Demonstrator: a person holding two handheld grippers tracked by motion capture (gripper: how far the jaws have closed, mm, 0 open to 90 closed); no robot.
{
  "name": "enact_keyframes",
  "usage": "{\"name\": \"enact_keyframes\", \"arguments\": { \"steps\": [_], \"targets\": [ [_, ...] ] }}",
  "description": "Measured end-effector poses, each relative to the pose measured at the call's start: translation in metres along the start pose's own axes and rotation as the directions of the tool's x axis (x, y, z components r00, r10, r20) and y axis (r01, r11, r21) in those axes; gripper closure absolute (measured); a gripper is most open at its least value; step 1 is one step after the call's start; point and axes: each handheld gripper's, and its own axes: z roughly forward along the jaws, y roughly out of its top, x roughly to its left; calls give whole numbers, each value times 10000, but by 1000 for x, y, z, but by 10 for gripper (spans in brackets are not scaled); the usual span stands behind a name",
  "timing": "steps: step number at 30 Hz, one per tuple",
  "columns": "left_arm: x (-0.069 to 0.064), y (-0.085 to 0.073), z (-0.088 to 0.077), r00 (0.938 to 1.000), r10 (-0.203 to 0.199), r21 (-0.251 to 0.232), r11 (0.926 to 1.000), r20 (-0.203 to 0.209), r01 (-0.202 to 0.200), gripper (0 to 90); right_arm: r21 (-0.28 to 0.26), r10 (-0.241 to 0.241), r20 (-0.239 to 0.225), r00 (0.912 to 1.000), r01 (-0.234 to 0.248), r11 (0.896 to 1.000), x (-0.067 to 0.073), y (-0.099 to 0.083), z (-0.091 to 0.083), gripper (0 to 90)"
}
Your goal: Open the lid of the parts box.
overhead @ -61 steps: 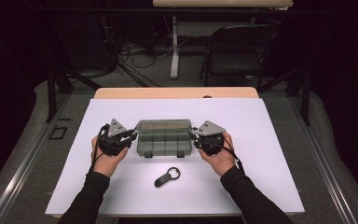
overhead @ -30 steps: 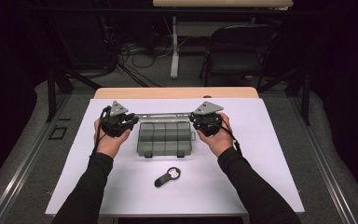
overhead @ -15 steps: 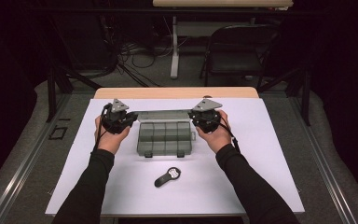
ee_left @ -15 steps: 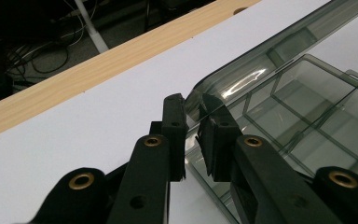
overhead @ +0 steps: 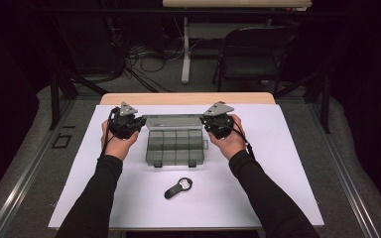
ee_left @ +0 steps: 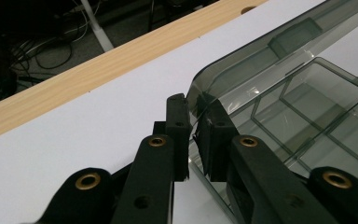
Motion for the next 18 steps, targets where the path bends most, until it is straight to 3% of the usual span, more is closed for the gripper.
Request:
{"name": "enact_keyframes", "arguments": {
  "steps": [10,18],
  "targets": [
    [6,12,6,9999,-149,338,9993,-63,151,842,-31,828,-208,9964,-829,9966,-12,5,8,830],
    [8,12,7,9996,-282,297,9992,1,282,843,-116,923,-265,9954,-926,9956,-13,4,9,831]
  ]
}}
